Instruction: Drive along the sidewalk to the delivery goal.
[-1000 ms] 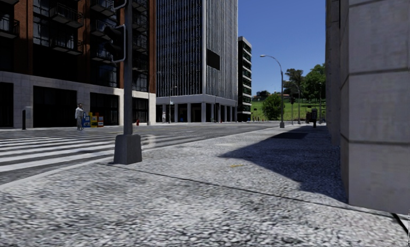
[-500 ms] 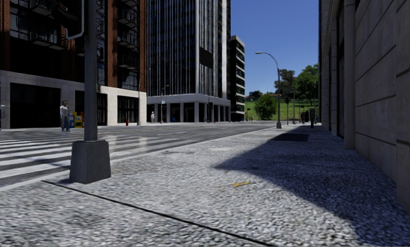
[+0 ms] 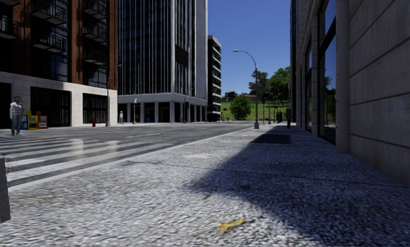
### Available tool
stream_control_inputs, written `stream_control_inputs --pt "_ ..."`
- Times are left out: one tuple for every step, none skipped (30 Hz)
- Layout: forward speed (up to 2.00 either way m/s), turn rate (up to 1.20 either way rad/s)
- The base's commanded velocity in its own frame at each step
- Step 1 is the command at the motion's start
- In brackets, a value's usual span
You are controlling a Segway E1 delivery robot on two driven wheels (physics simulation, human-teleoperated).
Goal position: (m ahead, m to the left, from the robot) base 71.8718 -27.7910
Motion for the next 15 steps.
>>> stream_control_inputs --pt "2.0 -0.42" --pt "2.0 -0.42" --pt "2.0 -0.42" --pt "2.0 -0.42" --pt "2.0 -0.42" --pt "2.0 -0.42" --pt "2.0 -0.42" --pt "2.0 -0.42" --pt "2.0 -0.42" --pt "2.0 -0.42" --pt "2.0 -0.42" --pt "2.0 -0.42" --pt "2.0 -0.42" --pt "2.0 -0.42" --pt "2.0 -0.42"
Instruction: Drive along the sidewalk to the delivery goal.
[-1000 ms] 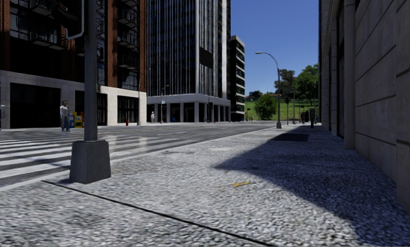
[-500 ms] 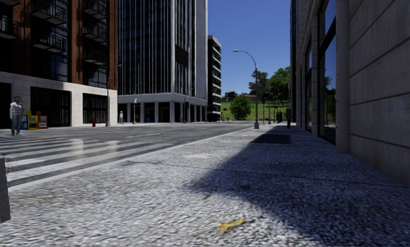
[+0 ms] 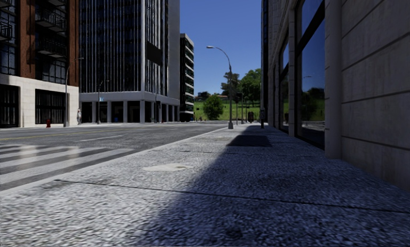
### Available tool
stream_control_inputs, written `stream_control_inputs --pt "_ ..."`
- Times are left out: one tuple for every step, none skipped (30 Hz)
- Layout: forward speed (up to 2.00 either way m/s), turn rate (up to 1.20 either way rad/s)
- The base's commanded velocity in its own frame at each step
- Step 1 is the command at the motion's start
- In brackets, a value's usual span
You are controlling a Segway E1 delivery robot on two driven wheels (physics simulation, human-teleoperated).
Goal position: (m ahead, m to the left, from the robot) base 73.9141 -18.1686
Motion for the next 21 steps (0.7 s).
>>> stream_control_inputs --pt "2.0 -0.42" --pt "2.0 -0.42" --pt "2.0 -0.42" --pt "2.0 -0.42" --pt "2.0 -0.42" --pt "2.0 -0.42" --pt "2.0 -0.42" --pt "2.0 -0.42" --pt "2.0 -0.42" --pt "2.0 -0.41" --pt "2.0 -0.41" --pt "2.0 -0.41" --pt "2.0 -0.41" --pt "2.0 -0.41" --pt "2.0 -0.41" --pt "2.0 -0.41" --pt "2.0 -0.41" --pt "2.0 -0.41" --pt "2.0 -0.41" --pt "2.0 -0.41" --pt "2.0 0.0"
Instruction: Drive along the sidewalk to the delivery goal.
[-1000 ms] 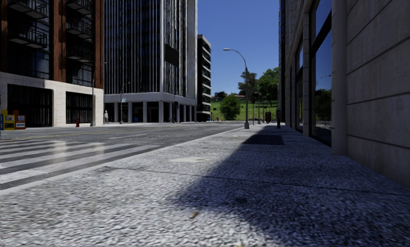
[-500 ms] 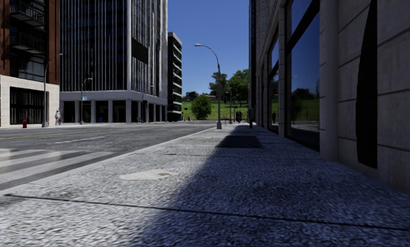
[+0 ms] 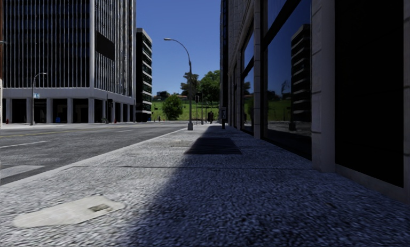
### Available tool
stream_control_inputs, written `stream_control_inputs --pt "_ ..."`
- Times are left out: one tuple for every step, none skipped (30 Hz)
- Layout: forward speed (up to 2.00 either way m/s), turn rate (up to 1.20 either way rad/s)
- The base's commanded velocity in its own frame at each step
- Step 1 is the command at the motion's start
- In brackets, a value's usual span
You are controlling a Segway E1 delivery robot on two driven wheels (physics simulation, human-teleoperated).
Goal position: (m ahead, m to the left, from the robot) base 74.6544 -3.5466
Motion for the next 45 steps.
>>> stream_control_inputs --pt "2.0 0.0" --pt "2.0 0.0" --pt "2.0 0.0" --pt "2.0 0.0" --pt "2.0 0.0" --pt "2.0 0.0" --pt "2.0 0.0" --pt "2.0 0.0" --pt "2.0 0.0" --pt "2.0 0.0" --pt "2.0 0.0" --pt "2.0 0.0" --pt "2.0 0.0" --pt "2.0 0.0" --pt "2.0 0.0" --pt "2.0 0.0" --pt "2.0 0.0" --pt "2.0 0.0" --pt "2.0 0.0" --pt "2.0 0.0" --pt "2.0 0.0" --pt "2.0 0.0" --pt "2.0 0.0" --pt "2.0 0.0" --pt "2.0 -0.05" --pt "2.0 -0.13" --pt "2.0 -0.13" --pt "2.0 -0.16" --pt "2.0 -0.17" --pt "2.0 -0.17" --pt "2.0 -0.18" --pt "2.0 -0.18" --pt "2.0 -0.18" --pt "2.0 -0.18" --pt "2.0 -0.18" --pt "2.0 -0.18" --pt "2.0 -0.18" --pt "2.0 -0.18" --pt "2.0 -0.18" --pt "2.0 -0.23" --pt "2.0 -0.25" --pt "2.0 -0.25" --pt "2.0 -0.25" --pt "2.0 -0.26" --pt "2.0 -0.26"
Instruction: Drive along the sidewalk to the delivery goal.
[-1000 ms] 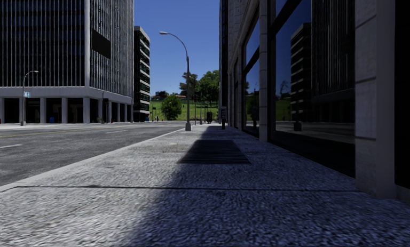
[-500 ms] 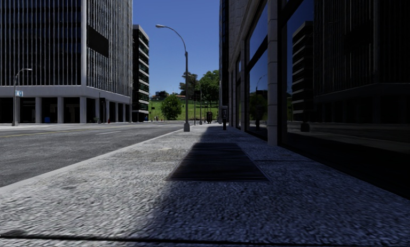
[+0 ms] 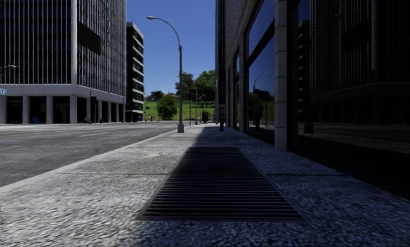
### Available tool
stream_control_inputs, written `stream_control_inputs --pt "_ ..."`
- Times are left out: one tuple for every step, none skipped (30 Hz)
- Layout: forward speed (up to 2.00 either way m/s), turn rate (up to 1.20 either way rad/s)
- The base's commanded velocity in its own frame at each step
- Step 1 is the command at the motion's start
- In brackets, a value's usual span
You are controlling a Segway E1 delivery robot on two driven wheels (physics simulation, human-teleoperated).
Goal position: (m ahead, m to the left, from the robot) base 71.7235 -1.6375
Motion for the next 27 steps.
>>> stream_control_inputs --pt "2.0 -0.26" --pt "2.0 -0.26" --pt "2.0 -0.26" --pt "2.0 -0.26" --pt "2.0 -0.26" --pt "2.0 -0.13" --pt "2.0 -0.13" --pt "2.0 0.0" --pt "2.0 0.0" --pt "2.0 0.0" --pt "2.0 0.0" --pt "2.0 0.0" --pt "2.0 0.0" --pt "2.0 0.0" --pt "2.0 0.0" --pt "2.0 0.0" --pt "2.0 0.0" --pt "2.0 0.0" --pt "2.0 0.0" --pt "2.0 0.0" --pt "2.0 0.0" --pt "2.0 0.0" --pt "2.0 0.0" --pt "2.0 0.0" --pt "2.0 0.0" --pt "2.0 0.0" --pt "2.0 0.0"
